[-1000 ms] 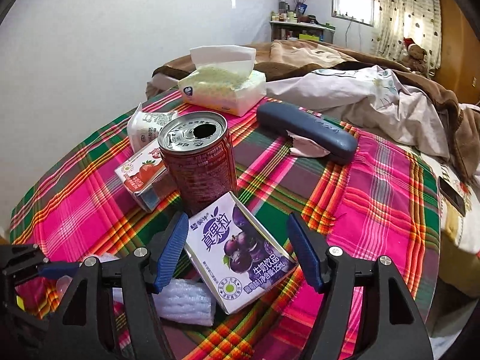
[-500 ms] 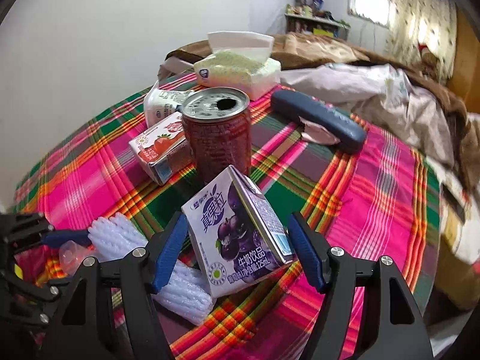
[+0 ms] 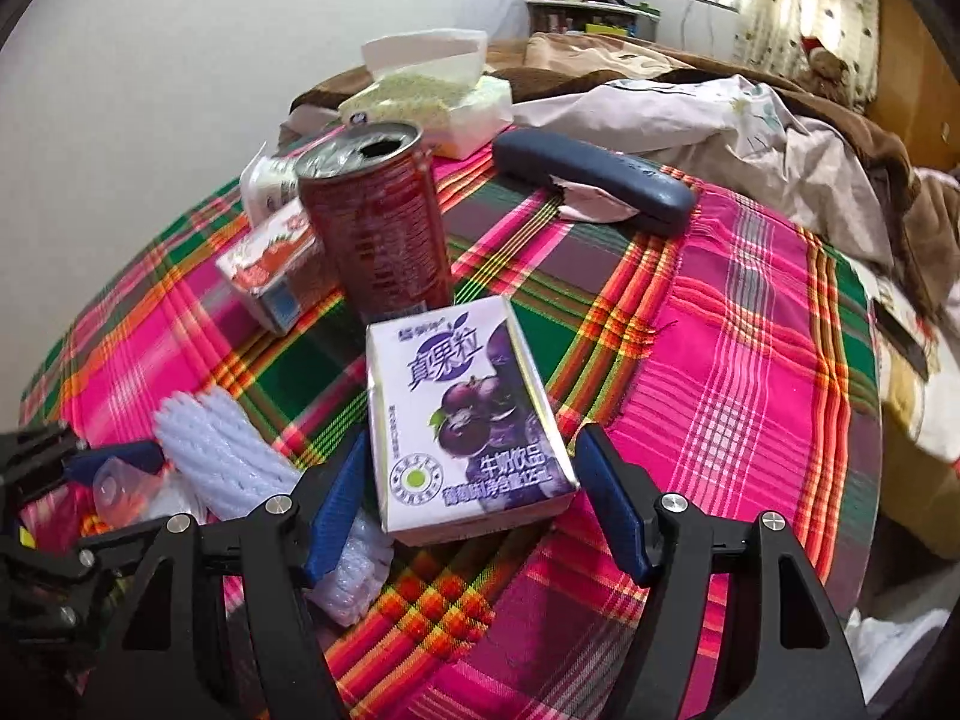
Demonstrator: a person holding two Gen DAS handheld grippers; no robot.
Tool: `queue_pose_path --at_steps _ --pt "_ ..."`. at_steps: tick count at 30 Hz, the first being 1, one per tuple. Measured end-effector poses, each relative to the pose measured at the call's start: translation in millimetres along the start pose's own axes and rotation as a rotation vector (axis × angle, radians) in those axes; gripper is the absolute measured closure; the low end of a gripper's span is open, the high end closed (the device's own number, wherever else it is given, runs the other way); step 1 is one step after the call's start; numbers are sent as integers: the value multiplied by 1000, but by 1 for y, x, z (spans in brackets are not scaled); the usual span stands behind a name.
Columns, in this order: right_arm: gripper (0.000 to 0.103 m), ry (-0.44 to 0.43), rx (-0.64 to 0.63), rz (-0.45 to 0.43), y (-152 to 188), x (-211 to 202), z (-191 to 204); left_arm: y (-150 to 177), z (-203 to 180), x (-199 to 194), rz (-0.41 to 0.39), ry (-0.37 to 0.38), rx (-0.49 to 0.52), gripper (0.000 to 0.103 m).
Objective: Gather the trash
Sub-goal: 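Grasp the clear plastic cup with the left tool while the right tool grasps the purple grape juice box, then carry the cup and juice box to the wastebasket and release both inside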
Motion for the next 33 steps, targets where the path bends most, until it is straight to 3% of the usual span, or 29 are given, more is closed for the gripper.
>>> queue_pose_path --at_steps 3,4,7,20,33 --pt "34 3 6 -11 0 0 2 0 0 0 -3 -4 2 53" --pt "41 6 2 -14 0 0 3 0 0 0 -2 -5 3 53" --pt "42 25 -8 -27 2 -2 4 0 -1 0 -3 -8 7 63" --pt "45 63 74 -125 -1 -29 -8 -6 -10 -14 -36 -3 21 63" --pt "45 97 175 -213 7 -78 -28 -23 -47 -36 -94 37 88 63"
Point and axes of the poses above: each gripper's, at about its wrist camera, not at the fingertips, and x roughly the way its jaws point, z to its left, y to its underside, the point moved 5 cm from there along x, roughly the way its jaws point, and after that the axes turned 13 degrees about -z, right-handed, at the moved point
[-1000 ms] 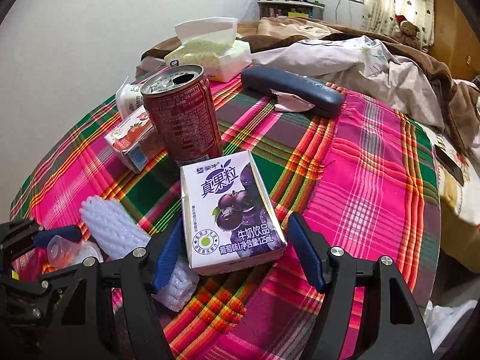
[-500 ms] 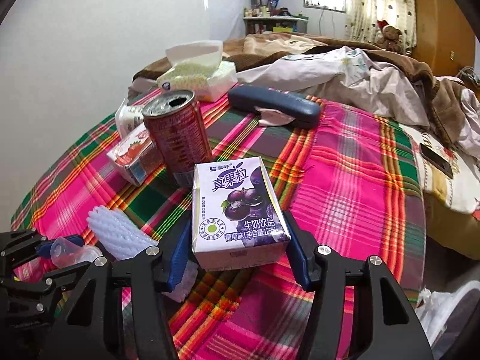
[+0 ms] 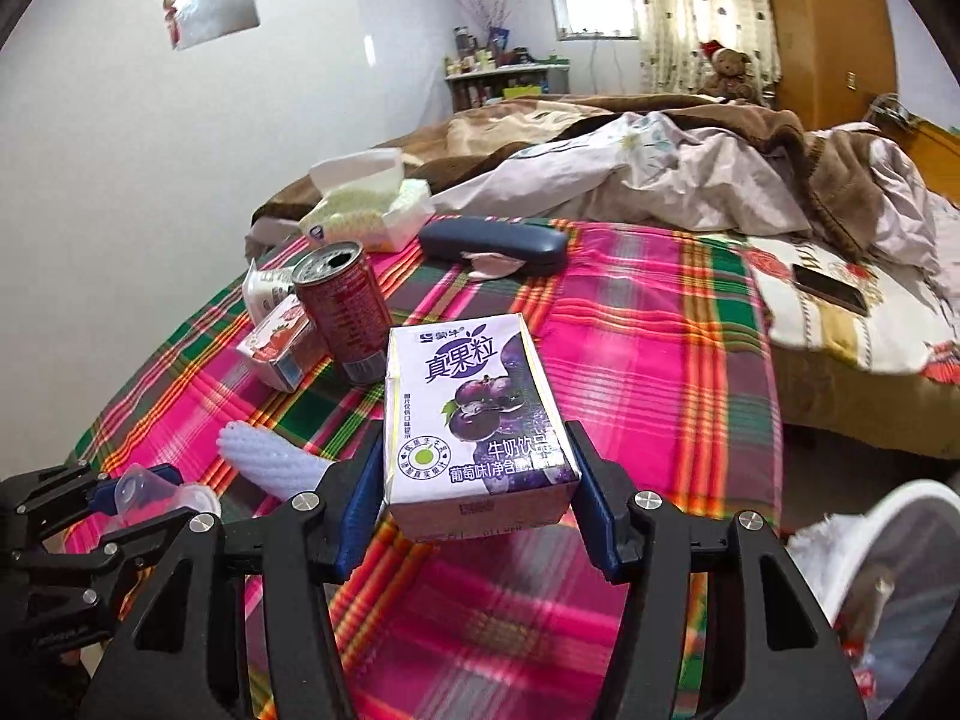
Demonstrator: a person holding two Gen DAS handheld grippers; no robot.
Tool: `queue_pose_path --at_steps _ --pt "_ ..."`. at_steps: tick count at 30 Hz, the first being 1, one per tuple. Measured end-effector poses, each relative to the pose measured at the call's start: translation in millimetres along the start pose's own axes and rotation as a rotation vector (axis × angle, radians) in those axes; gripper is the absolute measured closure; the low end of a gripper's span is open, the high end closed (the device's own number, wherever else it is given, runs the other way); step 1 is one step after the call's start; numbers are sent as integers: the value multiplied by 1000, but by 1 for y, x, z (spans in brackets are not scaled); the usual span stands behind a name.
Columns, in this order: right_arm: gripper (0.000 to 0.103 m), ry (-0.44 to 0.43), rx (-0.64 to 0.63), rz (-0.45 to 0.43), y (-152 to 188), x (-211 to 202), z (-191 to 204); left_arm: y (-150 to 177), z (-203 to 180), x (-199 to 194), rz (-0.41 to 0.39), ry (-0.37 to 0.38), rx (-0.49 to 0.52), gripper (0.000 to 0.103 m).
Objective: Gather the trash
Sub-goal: 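Carry the cup and juice box to the wastebasket and release both inside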
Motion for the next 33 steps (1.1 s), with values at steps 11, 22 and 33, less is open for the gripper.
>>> queue_pose_path --at_steps 11,22,33 --pt "45 92 72 -73 5 -56 -36 -14 -55 -5 -29 86 72 63" --pt "45 233 165 -125 18 -112 -82 -27 -131 -4 -54 204 150 63" --pt "45 387 244 -157 34 -157 -131 -34 -211 8 -50 330 222 63"
Point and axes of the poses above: each gripper's, at about its wrist camera, not at the fingertips, and x roughly the way its jaws point, z to its left, y to its underside, the point moved 5 cm from there along x, roughly the way its jaws point, and after that the axes turned 13 degrees about -z, right-handed, at the moved point
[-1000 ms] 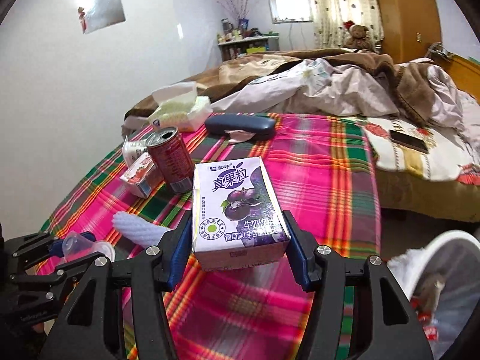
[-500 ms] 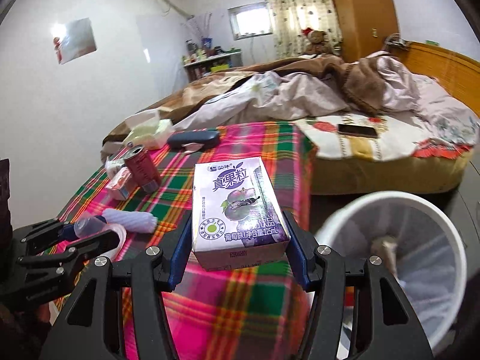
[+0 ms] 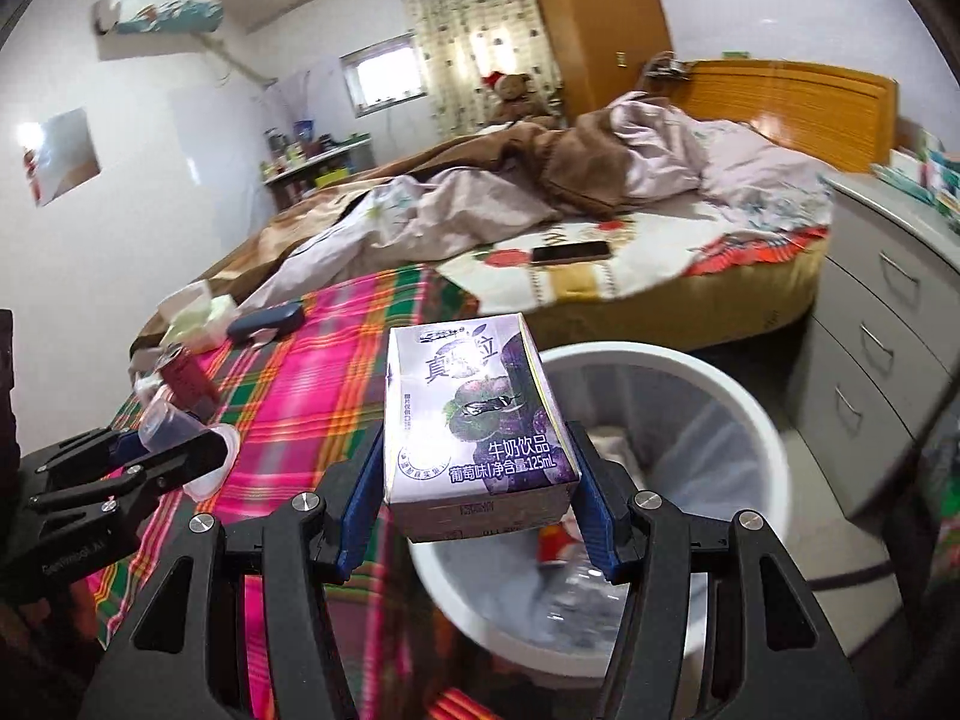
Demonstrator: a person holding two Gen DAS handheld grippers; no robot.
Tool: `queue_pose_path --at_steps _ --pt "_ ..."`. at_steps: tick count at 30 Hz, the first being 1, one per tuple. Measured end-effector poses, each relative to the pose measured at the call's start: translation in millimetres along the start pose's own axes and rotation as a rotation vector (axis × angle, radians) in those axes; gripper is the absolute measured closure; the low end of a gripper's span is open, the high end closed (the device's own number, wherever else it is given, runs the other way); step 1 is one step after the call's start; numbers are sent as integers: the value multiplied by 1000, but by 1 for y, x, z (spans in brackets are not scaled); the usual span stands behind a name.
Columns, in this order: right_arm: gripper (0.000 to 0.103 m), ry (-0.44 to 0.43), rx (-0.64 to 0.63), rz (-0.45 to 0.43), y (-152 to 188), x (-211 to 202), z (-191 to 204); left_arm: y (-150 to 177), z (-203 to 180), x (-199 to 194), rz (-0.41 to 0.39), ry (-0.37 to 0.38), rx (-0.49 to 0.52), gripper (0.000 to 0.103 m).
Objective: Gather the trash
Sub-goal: 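Carry the cup and juice box to the wastebasket and release both inside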
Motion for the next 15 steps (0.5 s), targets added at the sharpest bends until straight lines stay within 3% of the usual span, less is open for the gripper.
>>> queue_pose_path --at_steps 5,15 --pt "45 67 9 -3 2 -7 -19 0 -24 16 20 46 7 63" --pt "45 183 24 72 20 1 -55 5 -61 59 86 134 1 63"
Point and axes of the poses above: each gripper's, at about its wrist camera, not at the fingertips, and x roughly the way its jaws point, z to its left, y to its underside, the point moved 5 cm from there along x, roughly the way its jaws point, and after that the axes turned 13 degrees about -z, right-handed, at the moved point
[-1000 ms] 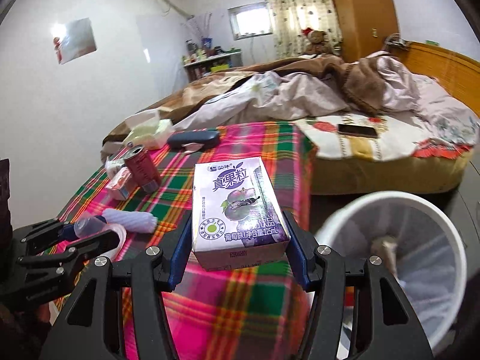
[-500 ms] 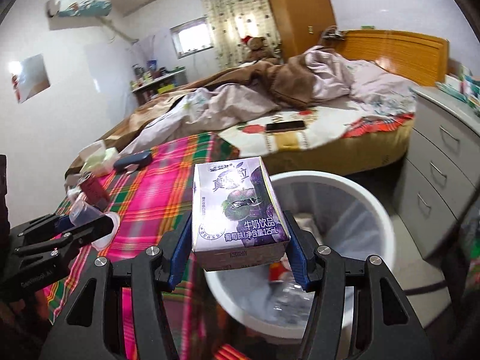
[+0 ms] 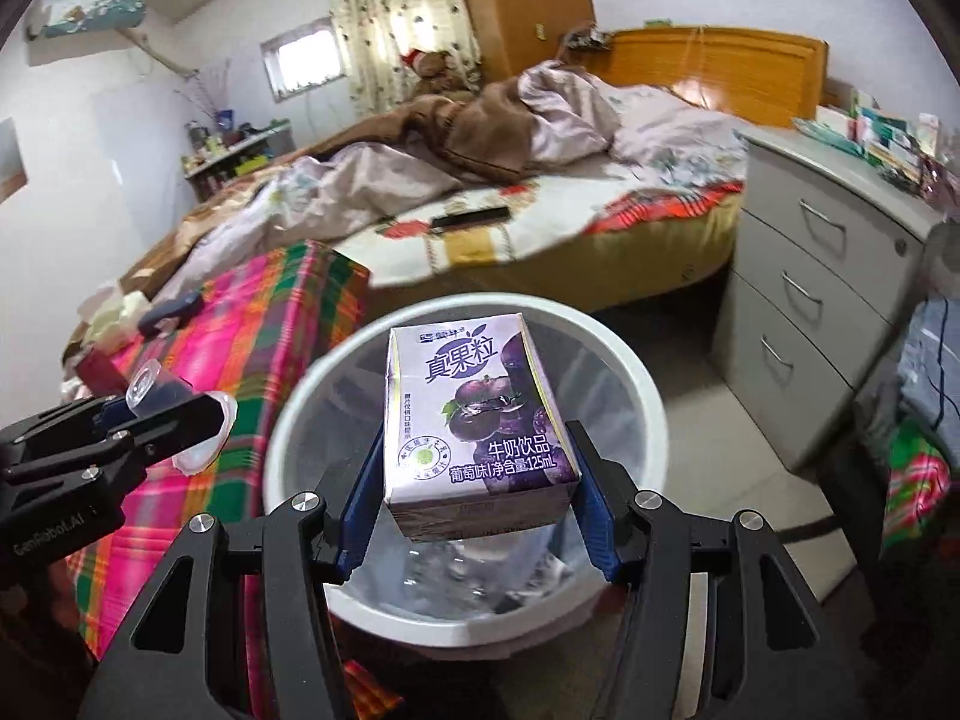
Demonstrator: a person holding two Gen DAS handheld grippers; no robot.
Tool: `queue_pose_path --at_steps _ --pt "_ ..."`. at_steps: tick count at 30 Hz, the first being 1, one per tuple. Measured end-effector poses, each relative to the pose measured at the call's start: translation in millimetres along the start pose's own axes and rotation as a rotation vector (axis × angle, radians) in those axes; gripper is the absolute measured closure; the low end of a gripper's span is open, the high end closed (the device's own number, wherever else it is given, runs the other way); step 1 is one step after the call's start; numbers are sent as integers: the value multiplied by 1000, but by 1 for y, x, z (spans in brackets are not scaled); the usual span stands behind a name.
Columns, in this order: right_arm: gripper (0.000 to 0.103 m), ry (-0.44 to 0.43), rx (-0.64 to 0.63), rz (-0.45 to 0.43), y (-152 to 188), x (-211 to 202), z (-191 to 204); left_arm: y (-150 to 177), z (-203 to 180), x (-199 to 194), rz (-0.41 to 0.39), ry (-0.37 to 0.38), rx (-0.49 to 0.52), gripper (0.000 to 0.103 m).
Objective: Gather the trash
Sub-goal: 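Carry the cup and juice box to the wastebasket and release both inside, then move both tools back over the bed toward the white foam net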
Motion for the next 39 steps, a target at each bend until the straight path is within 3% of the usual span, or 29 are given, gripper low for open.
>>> queue_pose_path --at_steps 8,9,11,16,26,39 --pt "44 40 7 77 8 20 -14 6 -11 29 53 16 1 62" --pt "44 45 12 75 8 20 -16 7 -11 32 62 28 -8 60" --pt "44 52 14 77 9 20 -18 9 -11 35 71 28 -18 47" --pt "42 68 11 72 10 16 -19 11 -10 35 72 24 -22 45" --pt "42 62 26 21 0 1 -13 9 0 13 35 -16 -13 45" --pt "42 25 0 -21 -3 -16 24 10 32 -38 -33 -90 -40 45"
Point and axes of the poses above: each gripper's, at about its wrist camera, not at the fingertips, and x roughly the way its jaws point, z to its left, y to its underside, the point moved 5 cm from there along x, roughly the way its jaws point, and after that the axes turned 13 degrees about -z, right-handed, at the moved point
